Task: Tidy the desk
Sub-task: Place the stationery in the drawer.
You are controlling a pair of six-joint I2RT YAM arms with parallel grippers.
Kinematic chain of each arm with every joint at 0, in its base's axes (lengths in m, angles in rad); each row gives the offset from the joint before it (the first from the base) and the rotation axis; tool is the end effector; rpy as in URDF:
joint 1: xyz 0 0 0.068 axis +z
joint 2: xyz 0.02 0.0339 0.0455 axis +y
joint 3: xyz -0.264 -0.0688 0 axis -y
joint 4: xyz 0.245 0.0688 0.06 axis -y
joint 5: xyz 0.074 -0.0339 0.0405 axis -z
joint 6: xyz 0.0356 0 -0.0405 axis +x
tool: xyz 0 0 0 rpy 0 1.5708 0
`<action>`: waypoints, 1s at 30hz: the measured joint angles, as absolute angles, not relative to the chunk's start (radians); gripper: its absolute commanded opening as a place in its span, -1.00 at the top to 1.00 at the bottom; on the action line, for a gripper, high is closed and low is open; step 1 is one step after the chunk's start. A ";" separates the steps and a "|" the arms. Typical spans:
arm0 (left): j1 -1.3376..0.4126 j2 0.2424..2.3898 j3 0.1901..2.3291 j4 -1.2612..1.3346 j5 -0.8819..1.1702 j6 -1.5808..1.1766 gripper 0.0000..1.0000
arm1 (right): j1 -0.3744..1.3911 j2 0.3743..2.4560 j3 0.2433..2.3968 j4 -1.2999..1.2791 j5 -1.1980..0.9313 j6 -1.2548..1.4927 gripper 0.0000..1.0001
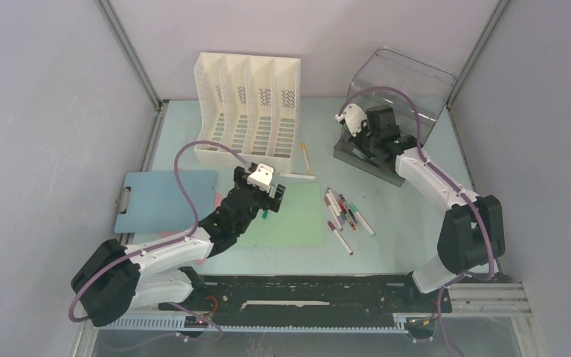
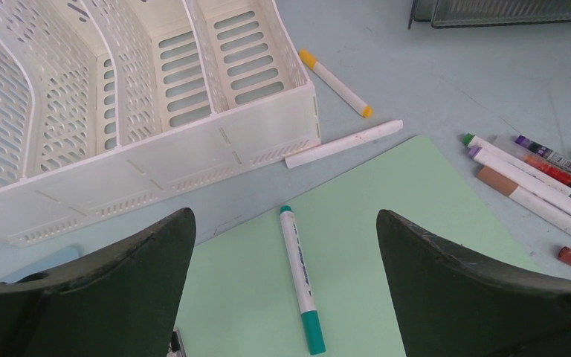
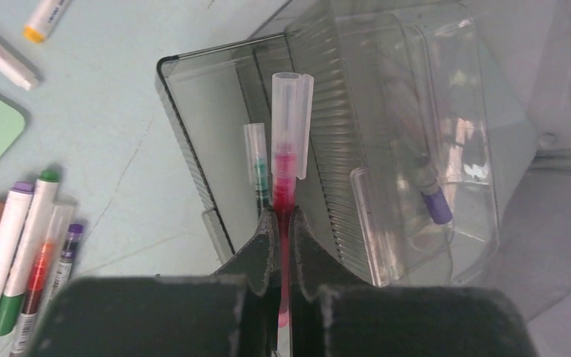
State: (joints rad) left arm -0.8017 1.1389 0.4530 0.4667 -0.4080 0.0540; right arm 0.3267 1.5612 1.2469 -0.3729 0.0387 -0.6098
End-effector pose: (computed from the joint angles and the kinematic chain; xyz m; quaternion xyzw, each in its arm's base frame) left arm 0.1779 -0.1635 0.2213 0.2017 0.7477 -0.0766 0.6280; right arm 0.3354 0.1122 0.2893 -0.4005 0.8103 -0.0776 0.4207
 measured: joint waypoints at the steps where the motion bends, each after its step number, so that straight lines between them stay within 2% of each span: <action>1: -0.802 1.139 0.453 0.467 -0.410 0.054 -1.00 | 0.326 1.561 1.245 -0.370 0.047 -0.614 0.90; 10: -0.809 1.139 0.453 0.467 -0.417 0.055 -1.00 | 0.318 1.573 1.244 -0.347 0.102 -0.633 0.58; 14: -0.810 1.139 0.453 0.467 -0.417 0.061 -1.00 | 0.311 1.577 1.244 -0.347 0.108 -0.636 0.33; 18: -0.812 1.139 0.453 0.467 -0.418 0.062 -1.00 | 0.307 1.577 1.243 -0.347 0.106 -0.638 0.21; 25: -0.818 1.139 0.453 0.467 -0.420 0.062 -1.00 | 0.301 1.577 1.243 -0.347 0.068 -0.633 0.13; 30: -0.820 1.139 0.453 0.467 -0.425 0.063 -1.00 | 0.283 1.572 1.243 -0.362 -0.034 -0.620 0.13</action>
